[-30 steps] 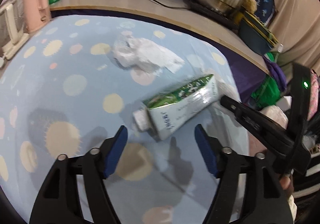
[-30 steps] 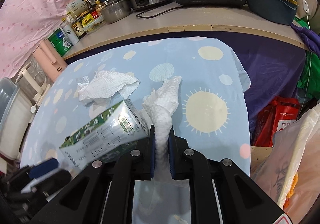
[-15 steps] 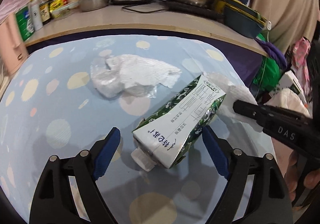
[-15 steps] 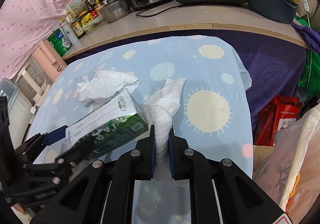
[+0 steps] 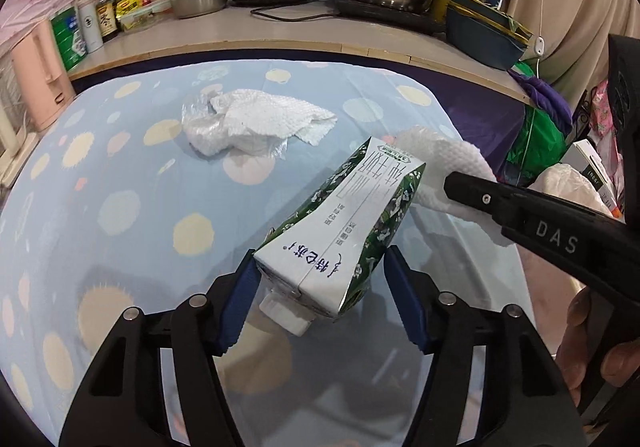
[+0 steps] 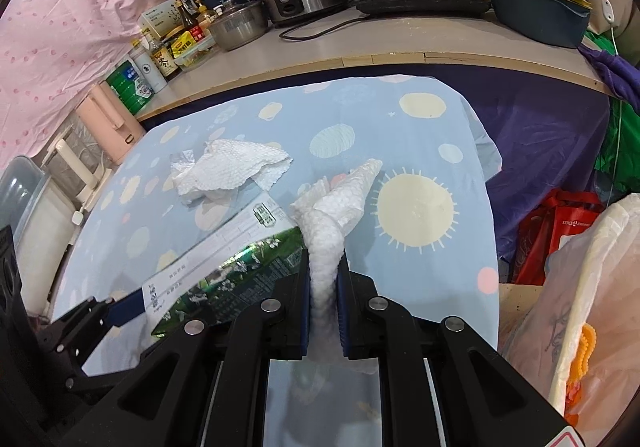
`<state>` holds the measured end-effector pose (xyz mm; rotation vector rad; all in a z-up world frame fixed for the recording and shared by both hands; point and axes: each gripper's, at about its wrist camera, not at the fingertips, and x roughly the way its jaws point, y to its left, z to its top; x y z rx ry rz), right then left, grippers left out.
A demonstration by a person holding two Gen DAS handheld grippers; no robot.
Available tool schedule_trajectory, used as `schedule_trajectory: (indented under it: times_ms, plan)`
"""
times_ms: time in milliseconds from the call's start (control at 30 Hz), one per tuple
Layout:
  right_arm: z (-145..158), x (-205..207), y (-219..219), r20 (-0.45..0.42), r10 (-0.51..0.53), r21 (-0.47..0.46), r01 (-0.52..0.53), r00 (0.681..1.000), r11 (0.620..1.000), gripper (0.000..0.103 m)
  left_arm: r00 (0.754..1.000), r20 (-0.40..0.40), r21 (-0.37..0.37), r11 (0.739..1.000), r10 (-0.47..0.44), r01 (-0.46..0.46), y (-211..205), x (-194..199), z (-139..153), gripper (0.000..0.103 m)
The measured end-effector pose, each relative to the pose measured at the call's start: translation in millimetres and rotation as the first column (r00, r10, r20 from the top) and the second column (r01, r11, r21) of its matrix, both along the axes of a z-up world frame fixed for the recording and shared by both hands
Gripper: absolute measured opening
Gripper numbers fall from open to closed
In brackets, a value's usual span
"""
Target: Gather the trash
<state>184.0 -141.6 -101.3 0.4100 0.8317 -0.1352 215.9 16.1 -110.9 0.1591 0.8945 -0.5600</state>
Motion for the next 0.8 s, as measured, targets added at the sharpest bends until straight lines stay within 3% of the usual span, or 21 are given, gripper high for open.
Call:
schedule_trajectory:
  times_ms: [367,800]
  plan:
    - [24.2,-52.7,2.3,0.055,-0.003,0.029,0.001,0.999,1.000,0.013,0.995,-0.031,-0.027,0.996,0.090,-0.091,4.8,-54.6,26.0,0.057]
    - [50.5,-120.0,-18.6,0.116,-0.045,0.039,0.041,0.992,0.998,0.012,0.996,0.015,-0.030,0.995,0.093,-0.093,-7.7,-106.4,66.1,0.055]
